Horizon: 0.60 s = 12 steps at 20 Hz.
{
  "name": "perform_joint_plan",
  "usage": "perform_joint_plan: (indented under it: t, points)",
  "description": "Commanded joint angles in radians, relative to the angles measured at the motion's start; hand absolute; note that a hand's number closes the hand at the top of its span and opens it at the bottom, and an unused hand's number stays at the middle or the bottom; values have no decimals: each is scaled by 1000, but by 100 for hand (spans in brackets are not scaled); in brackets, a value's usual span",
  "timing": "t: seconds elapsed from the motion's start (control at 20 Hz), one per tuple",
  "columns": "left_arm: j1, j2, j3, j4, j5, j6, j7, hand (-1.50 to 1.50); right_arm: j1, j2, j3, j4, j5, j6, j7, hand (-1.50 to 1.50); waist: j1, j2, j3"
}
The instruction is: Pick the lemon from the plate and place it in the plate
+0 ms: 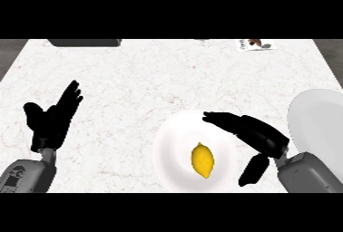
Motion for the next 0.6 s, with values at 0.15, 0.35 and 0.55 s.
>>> perform_joint_plan:
  t: [0.15,0.35,0.55]
  points:
    - [40,-37,0,-37,-28,-19,19,0,-57,48,23,-9,122,87,135,-150,5,0,0]
    - [9,-44,31,5,-48,-44,-6,0,-90,104,49,37,202,125,153,-150,4,1,0]
    - [-16,-74,61,57,-74,-41,-11,0,-47,155,53,-19,243,178,226,-150,0,1,0]
